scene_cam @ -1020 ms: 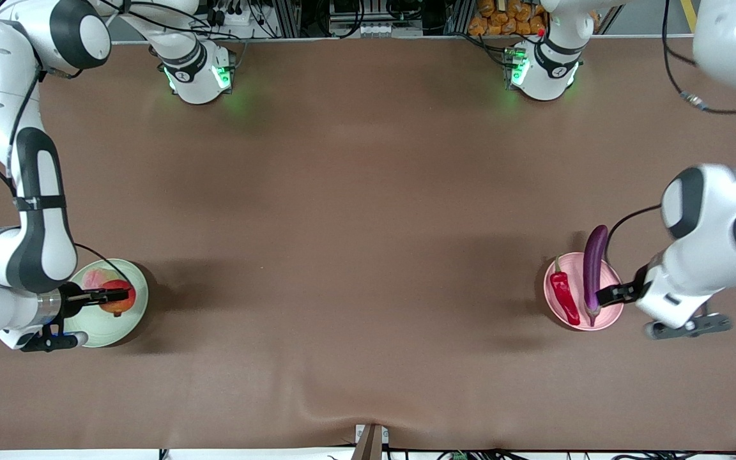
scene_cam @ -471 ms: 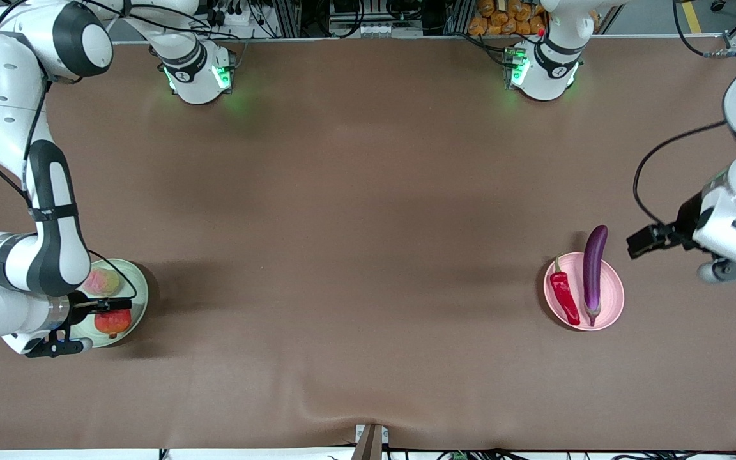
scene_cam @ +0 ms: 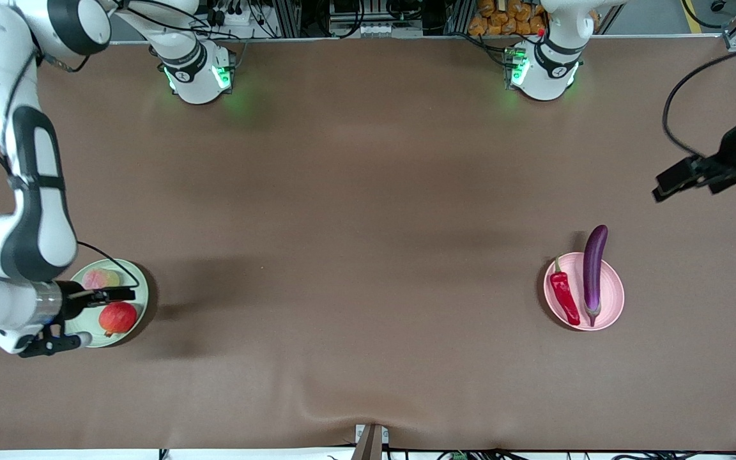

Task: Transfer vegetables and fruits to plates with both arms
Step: 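Open the right gripper on the green plate while the left gripper withdraws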

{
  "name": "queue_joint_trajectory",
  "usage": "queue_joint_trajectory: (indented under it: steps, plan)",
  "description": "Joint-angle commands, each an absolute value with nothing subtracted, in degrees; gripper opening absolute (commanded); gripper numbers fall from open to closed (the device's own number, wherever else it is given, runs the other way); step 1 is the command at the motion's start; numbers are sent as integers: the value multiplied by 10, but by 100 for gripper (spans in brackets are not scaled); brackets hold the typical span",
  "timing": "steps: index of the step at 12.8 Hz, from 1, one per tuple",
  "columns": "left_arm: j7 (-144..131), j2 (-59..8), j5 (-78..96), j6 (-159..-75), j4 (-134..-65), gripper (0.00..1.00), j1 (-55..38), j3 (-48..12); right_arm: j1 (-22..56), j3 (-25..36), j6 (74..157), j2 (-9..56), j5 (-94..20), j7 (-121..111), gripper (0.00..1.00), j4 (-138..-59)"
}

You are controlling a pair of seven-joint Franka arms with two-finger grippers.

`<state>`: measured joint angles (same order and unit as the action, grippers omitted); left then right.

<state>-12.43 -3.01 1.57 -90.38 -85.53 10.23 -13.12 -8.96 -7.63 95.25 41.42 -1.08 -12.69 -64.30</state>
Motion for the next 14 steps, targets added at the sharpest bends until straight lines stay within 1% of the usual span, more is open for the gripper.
queue_joint_trajectory:
  steps: [1, 2, 3, 6, 10, 11, 12, 13, 14]
  plan:
    - [-90, 22, 33, -901, -917, 100, 58, -79, -86, -81, 921, 332, -12, -119, 100, -653]
    - [-83, 32, 32, -894, -927, 100, 43, -62, -84, -79, 922, 303, -16, -120, 100, -655]
    - [-82, 41, 32, -892, -938, 100, 31, -52, -85, -79, 921, 291, -17, -119, 100, -656]
    - [-82, 47, 32, -892, -940, 100, 31, -54, -58, -74, 887, 266, -10, -120, 100, -657]
    - [-83, 45, 26, -874, -938, 100, 29, -60, -56, -66, 885, 261, -3, -125, 100, -657]
    - [-83, 43, 25, -872, -938, 100, 31, -63, -50, -56, 885, 263, 2, -127, 100, -655]
    - [-83, 42, 24, -873, -936, 100, 32, -63, -27, -35, 885, 262, 3, -126, 100, -655]
    - [-83, 42, 23, -872, -934, 100, 31, -63, 1, 1, 885, 262, -3, -125, 100, -655]
    - [-84, 42, 23, -872, -933, 100, 30, -64, 10, 12, 885, 259, -7, -124, 100, -655]
